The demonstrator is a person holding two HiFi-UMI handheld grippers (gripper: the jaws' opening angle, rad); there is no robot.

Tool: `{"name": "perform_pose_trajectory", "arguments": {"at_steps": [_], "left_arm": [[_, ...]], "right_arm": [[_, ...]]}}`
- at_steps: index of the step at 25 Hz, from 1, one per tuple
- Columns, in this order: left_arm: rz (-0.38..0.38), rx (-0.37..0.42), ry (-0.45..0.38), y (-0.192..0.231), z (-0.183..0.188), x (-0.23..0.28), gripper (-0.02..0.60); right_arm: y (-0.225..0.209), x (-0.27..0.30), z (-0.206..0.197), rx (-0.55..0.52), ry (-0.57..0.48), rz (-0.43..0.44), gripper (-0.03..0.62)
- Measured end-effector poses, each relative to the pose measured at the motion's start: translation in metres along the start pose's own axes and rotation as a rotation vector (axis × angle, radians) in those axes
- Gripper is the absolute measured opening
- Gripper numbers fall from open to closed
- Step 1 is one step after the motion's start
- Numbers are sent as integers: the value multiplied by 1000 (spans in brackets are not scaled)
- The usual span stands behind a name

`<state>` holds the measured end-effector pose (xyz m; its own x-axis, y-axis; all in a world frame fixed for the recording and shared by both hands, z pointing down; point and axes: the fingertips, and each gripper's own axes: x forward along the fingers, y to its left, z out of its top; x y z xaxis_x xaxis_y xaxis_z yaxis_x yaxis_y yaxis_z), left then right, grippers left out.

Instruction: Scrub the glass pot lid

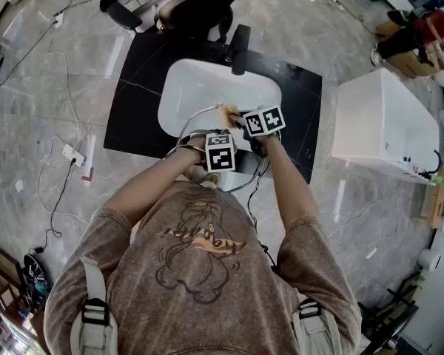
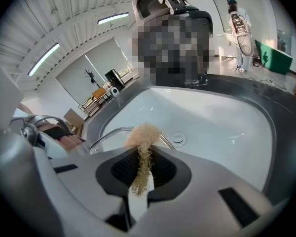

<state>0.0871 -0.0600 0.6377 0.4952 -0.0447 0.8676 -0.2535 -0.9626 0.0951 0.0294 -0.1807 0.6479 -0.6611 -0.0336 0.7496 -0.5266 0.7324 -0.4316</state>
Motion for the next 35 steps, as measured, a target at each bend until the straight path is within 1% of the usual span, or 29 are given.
{"name": "perform_pose_trajectory", "arguments": {"at_steps": [15,35], "left_arm": [[-6,-18,-3,1,-1,0,183],[-9,-26,2,0,-4,-1,183]], "right_arm": [[-18,-21,-18,112,-76,-58,49],[-28,-55,-57,247,-171,-110,49]]}}
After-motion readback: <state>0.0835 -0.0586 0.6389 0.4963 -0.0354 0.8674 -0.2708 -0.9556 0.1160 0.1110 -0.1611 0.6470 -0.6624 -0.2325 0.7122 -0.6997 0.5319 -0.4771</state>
